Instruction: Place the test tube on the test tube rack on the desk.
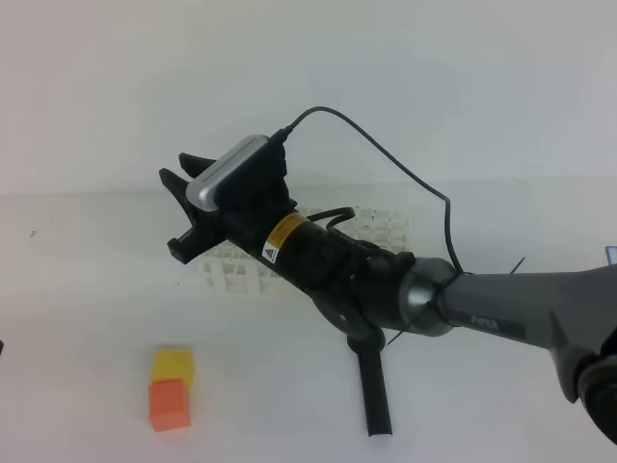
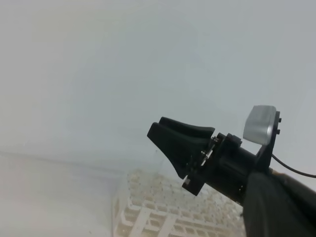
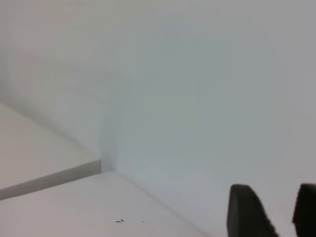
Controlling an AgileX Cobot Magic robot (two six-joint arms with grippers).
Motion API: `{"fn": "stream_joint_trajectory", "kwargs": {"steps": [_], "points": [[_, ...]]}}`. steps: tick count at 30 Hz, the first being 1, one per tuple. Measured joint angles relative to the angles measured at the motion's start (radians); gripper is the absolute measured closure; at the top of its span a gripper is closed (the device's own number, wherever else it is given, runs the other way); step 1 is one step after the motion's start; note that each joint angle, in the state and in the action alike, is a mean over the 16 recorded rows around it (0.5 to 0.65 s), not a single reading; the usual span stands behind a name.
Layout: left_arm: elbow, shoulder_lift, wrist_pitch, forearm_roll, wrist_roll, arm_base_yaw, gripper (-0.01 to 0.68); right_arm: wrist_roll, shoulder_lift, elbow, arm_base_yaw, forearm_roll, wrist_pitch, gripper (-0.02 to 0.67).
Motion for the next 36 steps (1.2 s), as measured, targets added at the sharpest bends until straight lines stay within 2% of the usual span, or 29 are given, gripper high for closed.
{"fn": "stream_joint_trajectory", "kwargs": {"steps": [4, 7, 14, 20, 23, 29, 36], "points": [[0.000, 0.000, -0.001, 0.000, 0.000, 0.000, 0.673, -0.005, -0.004, 0.000, 0.000, 0.011, 0.014, 0.383], [0.000, 0.000, 0.002, 0.000, 0.002, 0.000, 0.673, -0.012, -0.023, 0.000, 0.000, 0.003, 0.056, 0.396], [0.000, 0.000, 0.011, 0.000, 0.002, 0.000, 0.673, -0.037, -0.157, 0.000, 0.000, -0.102, 0.279, 0.500], [0.000, 0.000, 0.019, 0.000, -0.001, 0.000, 0.673, -0.056, -0.379, 0.013, 0.000, -0.257, 0.566, 0.609], [0.000, 0.000, 0.020, 0.000, -0.004, 0.000, 0.673, -0.061, -0.513, 0.044, 0.000, -0.331, 0.684, 0.637], [0.000, 0.000, 0.020, 0.000, -0.008, 0.000, 0.673, -0.059, -0.806, 0.191, -0.011, -0.420, 0.823, 0.648], [0.000, 0.000, 0.018, 0.000, -0.011, 0.000, 0.673, -0.030, -1.186, 0.505, -0.046, -0.457, 0.860, 0.649]]}}
